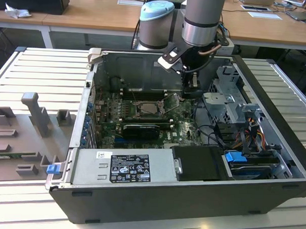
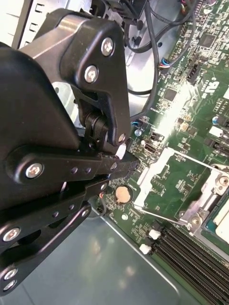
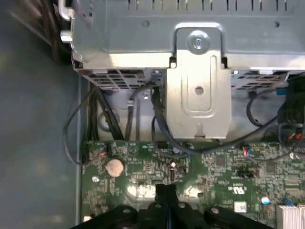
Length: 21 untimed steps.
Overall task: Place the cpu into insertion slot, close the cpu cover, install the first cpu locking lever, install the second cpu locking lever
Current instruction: 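Close the cpu cover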
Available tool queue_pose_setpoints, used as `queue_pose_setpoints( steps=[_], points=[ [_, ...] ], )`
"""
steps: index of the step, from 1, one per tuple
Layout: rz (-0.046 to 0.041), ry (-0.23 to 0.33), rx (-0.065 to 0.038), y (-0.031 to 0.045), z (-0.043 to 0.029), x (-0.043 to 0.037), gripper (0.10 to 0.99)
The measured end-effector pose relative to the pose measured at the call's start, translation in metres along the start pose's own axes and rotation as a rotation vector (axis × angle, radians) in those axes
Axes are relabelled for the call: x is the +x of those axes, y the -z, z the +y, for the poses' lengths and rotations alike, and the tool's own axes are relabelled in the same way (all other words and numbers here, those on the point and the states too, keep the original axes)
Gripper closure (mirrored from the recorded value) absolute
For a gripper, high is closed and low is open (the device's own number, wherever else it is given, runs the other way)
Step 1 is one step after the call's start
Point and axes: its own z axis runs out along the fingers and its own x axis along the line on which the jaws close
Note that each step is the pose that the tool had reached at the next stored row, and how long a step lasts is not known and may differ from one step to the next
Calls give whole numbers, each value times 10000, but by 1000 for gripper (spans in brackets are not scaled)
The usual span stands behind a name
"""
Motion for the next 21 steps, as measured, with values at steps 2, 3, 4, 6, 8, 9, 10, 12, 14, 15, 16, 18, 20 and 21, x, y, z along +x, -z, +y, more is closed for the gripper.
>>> queue_pose_setpoints(
  steps=[2, 3, 4, 6, 8, 9, 10, 12, 14, 15, 16, 18, 20, 21],
  points=[
    [0, 2, 6, -42, 13, 11, 980],
    [-1, 2, 8, -56, 14, 14, 980],
    [0, 3, 10, -67, 13, 16, 980],
    [-3, 15, 44, -72, 13, 18, 980],
    [2, 19, 104, -74, 10, 21, 980],
    [0, 25, 145, -73, 9, 21, 980],
    [0, 27, 178, -73, 5, 22, 980],
    [3, 40, 248, -72, -11, 23, 980],
    [2, 53, 265, -71, -41, 23, 980],
    [2, 58, 265, -69, -78, 23, 980],
    [3, 60, 265, -67, -111, 23, 980],
    [1, 61, 265, -64, -150, 22, 980],
    [2, 59, 265, -63, -183, 22, 980],
    [2, 60, 265, -62, -193, 22, 980]
  ],
)
